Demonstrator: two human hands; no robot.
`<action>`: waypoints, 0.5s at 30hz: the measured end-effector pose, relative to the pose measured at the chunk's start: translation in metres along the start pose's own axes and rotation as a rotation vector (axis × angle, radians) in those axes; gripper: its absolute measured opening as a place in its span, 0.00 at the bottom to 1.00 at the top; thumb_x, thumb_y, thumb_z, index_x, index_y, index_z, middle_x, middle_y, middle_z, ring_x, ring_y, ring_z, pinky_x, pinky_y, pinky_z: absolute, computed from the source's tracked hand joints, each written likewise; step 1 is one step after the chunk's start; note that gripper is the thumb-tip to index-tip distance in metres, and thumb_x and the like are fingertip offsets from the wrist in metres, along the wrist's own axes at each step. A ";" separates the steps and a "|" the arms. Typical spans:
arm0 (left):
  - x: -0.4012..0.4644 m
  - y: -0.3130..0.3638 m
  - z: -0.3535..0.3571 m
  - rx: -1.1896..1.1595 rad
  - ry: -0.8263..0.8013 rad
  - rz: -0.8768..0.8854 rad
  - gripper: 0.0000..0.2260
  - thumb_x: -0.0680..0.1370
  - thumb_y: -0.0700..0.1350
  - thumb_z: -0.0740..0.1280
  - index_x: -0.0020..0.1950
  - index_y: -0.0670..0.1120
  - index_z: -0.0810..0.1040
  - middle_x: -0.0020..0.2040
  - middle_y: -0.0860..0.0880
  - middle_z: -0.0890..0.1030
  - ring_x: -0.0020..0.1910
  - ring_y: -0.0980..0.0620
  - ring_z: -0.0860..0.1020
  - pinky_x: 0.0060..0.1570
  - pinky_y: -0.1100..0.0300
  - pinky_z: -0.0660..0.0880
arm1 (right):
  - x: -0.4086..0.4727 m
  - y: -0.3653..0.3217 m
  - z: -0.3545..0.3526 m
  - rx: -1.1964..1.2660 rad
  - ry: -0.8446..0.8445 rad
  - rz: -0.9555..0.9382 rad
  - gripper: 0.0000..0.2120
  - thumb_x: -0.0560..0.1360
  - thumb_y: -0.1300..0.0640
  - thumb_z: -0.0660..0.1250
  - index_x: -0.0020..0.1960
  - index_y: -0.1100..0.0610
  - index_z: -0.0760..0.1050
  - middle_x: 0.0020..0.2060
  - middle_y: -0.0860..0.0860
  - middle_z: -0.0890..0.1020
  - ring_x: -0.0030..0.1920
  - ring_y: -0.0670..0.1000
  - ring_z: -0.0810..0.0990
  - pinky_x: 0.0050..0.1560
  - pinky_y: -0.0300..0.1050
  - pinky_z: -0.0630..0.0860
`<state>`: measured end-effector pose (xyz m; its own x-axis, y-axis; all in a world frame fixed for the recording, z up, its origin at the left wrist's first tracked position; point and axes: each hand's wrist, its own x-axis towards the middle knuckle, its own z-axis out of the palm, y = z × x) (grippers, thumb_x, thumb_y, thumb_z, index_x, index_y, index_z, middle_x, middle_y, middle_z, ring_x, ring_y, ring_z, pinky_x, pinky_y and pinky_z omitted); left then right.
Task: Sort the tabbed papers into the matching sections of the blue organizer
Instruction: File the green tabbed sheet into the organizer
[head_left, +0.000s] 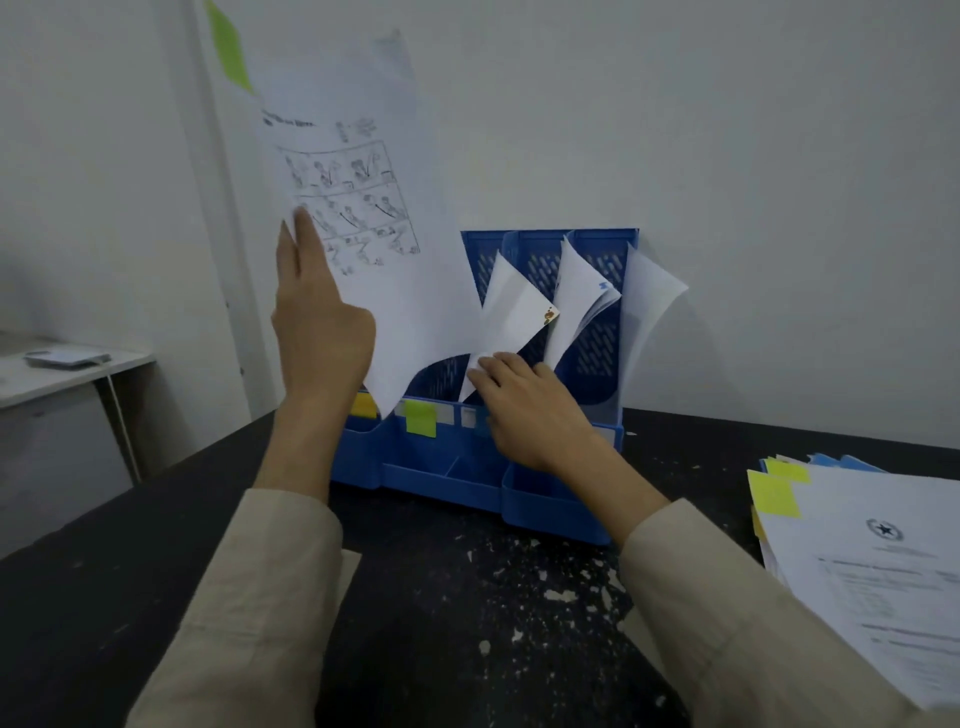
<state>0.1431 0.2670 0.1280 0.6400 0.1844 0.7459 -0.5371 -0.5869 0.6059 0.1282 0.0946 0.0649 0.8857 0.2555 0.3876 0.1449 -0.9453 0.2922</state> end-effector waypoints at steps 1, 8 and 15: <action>0.000 0.000 0.000 -0.006 -0.003 0.000 0.35 0.74 0.26 0.55 0.78 0.46 0.49 0.77 0.43 0.51 0.70 0.48 0.60 0.45 0.83 0.50 | 0.004 -0.001 -0.002 -0.021 0.016 0.015 0.25 0.78 0.58 0.58 0.73 0.60 0.57 0.71 0.56 0.63 0.70 0.56 0.61 0.63 0.50 0.63; 0.000 -0.006 0.010 -0.064 -0.078 0.115 0.36 0.73 0.24 0.53 0.77 0.46 0.51 0.77 0.42 0.54 0.71 0.55 0.53 0.42 0.90 0.49 | 0.050 -0.014 -0.031 -0.189 -0.032 0.055 0.16 0.79 0.53 0.54 0.62 0.59 0.69 0.57 0.53 0.78 0.64 0.54 0.66 0.63 0.48 0.59; 0.009 -0.020 0.013 -0.152 -0.052 0.211 0.35 0.72 0.24 0.52 0.77 0.45 0.53 0.77 0.46 0.57 0.75 0.51 0.51 0.56 0.87 0.45 | 0.077 -0.027 -0.025 -0.139 -0.213 0.065 0.37 0.79 0.53 0.56 0.76 0.53 0.32 0.76 0.53 0.54 0.76 0.57 0.48 0.69 0.68 0.41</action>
<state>0.1666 0.2706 0.1188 0.5306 0.0276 0.8472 -0.7355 -0.4818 0.4763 0.1818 0.1449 0.1085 0.9662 0.1329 0.2209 0.0358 -0.9177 0.3958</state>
